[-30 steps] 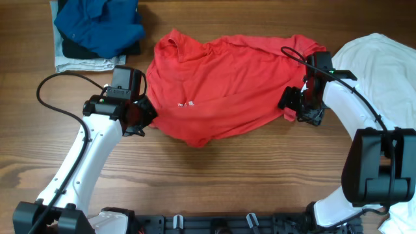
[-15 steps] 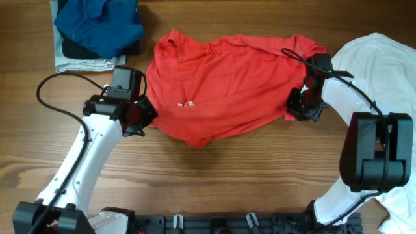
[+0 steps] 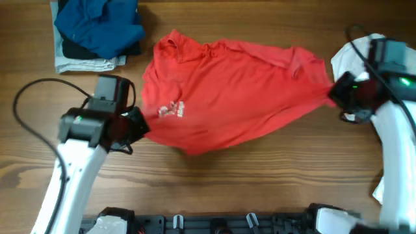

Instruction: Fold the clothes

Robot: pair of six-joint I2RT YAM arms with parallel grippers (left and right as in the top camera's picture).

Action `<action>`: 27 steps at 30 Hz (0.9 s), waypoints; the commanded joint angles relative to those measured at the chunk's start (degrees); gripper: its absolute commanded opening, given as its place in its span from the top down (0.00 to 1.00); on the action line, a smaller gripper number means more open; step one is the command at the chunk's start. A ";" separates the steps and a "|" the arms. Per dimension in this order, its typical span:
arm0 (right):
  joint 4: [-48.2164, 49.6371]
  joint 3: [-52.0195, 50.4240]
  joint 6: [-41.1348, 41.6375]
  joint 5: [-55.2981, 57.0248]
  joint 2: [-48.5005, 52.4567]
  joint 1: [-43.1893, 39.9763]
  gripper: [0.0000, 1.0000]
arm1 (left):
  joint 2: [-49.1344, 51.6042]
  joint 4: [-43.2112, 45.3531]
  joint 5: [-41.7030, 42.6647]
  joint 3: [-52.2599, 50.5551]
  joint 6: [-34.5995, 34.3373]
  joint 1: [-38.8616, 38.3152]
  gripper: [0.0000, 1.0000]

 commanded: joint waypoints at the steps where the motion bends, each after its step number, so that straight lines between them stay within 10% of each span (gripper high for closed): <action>1: 0.98 2.84 -0.04 3.89 -4.57 -0.26 0.96 | -2.97 1.64 -1.36 5.29 1.27 0.26 0.93; 5: 3.65 2.86 2.80 5.77 1.22 -0.26 0.96 | 4.17 13.25 -1.84 5.27 1.27 0.26 0.88; 6: 3.72 2.84 2.67 5.79 4.09 -0.26 0.96 | 7.06 13.07 -1.40 5.27 1.27 0.26 0.76; 7: 3.67 2.73 2.60 5.79 7.74 -0.26 0.96 | 13.11 12.31 -1.38 5.27 1.29 0.26 0.26; 10: 3.56 2.71 2.58 5.77 14.56 -0.24 0.96 | 22.45 10.86 1.25 5.27 3.50 0.26 0.00; 18: 4.92 2.71 1.14 5.73 21.51 -0.24 0.96 | 27.89 3.17 4.52 2.51 13.31 -0.11 0.01; 27: 5.90 2.71 0.83 4.22 21.51 -0.24 0.96 | 27.89 19.96 1.53 -8.68 11.34 -6.58 0.09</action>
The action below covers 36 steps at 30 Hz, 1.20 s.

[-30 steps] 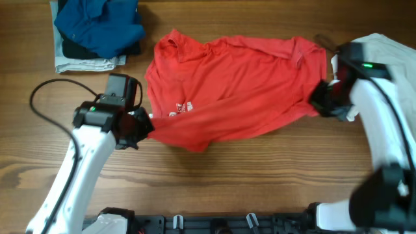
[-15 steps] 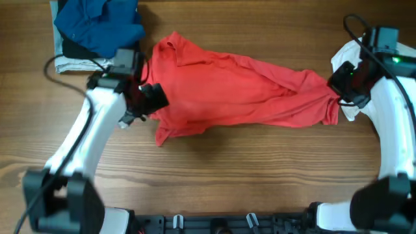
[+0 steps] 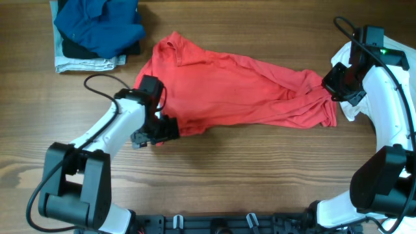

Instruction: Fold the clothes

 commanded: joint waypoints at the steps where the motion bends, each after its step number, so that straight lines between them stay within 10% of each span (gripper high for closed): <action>1: 0.07 0.22 -1.42 -0.26 0.22 -0.22 0.95 | -0.11 2.71 -2.75 -0.24 -0.31 -1.05 0.12; 13: -0.76 0.22 -2.19 -1.55 0.22 -0.22 0.96 | 0.22 9.81 -3.10 -6.05 -0.31 -1.01 0.40; 18: -0.81 0.22 -2.97 -1.75 0.22 -0.22 0.96 | 0.22 11.43 -3.13 -6.03 -0.31 -1.01 0.96; 22: -2.43 0.61 -2.95 -2.82 -1.86 -0.24 0.96 | -3.87 3.41 -3.17 -2.78 -1.68 -1.01 0.96; 30: -17.81 16.39 -7.93 -5.11 -28.96 -0.22 0.96 | -43.32 -11.30 -10.12 20.26 -7.06 -14.80 0.96; 36: -29.86 32.33 -11.69 -9.64 -39.82 -0.22 0.96 | -49.57 -19.80 -10.45 35.26 -12.17 -24.94 0.96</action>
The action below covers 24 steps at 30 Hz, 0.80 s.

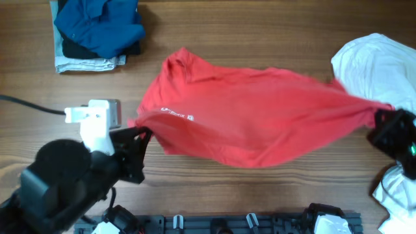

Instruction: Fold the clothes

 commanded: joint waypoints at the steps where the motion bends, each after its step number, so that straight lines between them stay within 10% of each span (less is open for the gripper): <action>1: -0.15 6.84 -3.13 -4.61 -3.26 -0.22 0.96 | -0.17 -2.29 -1.22 7.52 -2.80 -4.68 0.96; 6: 3.87 11.28 -0.59 -3.41 1.27 -0.22 0.96 | 3.50 0.37 -14.93 9.33 -2.80 -5.79 0.96; 16: 32.33 11.30 -2.19 -6.93 36.72 -0.22 0.96 | 47.80 46.25 -21.27 15.91 17.64 12.11 0.96; 20: 33.51 21.05 -2.51 -6.29 35.80 -1.95 0.96 | 50.95 45.51 -22.43 38.16 24.57 14.08 0.96; 24: 23.58 33.48 -3.37 -6.08 33.75 -2.69 0.96 | 49.11 23.39 -22.58 57.33 26.80 14.08 0.96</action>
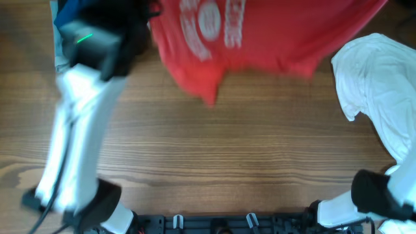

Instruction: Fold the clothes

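A red shirt point(260, 32) with a white print hangs spread across the far edge of the overhead view, its top cut off by the frame and one corner drooping toward the wooden table point(227, 149). My left arm reaches up the left side. Its left gripper point(146, 12) is a dark blur at the shirt's left edge, shut on the cloth. The shirt's right edge runs out of frame at the top right. The right gripper does not show; only that arm's base is visible at the bottom right.
A crumpled white garment point(374, 84) lies at the right edge. The stack of blue and grey clothes point(58, 39) at the far left is mostly hidden behind my left arm.
The red shirt was stretched low over the middle of the table; now it sits at the far edge with its white print facing up. The left gripper is now far left, the right one out of view.
First the shirt was stretched between both grippers, left and right. Then it lay narrower on the table, with both grippers at its ends. Then it was stretched wide and lifted over the middle. Now it hangs spread at the table's far edge.
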Robot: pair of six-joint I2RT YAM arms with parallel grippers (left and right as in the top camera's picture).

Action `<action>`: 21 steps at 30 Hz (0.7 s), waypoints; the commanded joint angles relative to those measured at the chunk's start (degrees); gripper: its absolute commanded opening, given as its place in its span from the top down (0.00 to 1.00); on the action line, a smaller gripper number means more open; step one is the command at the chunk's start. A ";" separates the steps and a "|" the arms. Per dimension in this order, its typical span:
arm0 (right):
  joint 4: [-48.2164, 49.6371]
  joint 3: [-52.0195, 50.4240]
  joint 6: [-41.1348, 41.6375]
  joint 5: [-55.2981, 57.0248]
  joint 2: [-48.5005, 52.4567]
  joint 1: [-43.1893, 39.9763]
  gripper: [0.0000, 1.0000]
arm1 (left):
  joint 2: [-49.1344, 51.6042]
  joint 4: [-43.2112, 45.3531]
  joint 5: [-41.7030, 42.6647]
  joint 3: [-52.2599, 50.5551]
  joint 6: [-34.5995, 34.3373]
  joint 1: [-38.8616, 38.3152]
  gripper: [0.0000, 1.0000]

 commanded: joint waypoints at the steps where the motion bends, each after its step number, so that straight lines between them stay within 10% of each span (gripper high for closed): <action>1: -5.40 4.98 -1.14 -0.81 -3.96 -0.11 0.96 | -4.68 -13.16 -0.85 7.67 1.77 0.26 0.96; 13: -22.14 -27.30 -6.10 1.38 3.91 0.37 0.96 | 21.49 -58.25 15.04 -2.05 -20.46 0.46 0.96; 21: -21.22 -43.25 -7.96 -0.37 3.65 1.86 0.96 | 16.57 -59.82 19.56 -23.23 -21.14 -0.22 0.96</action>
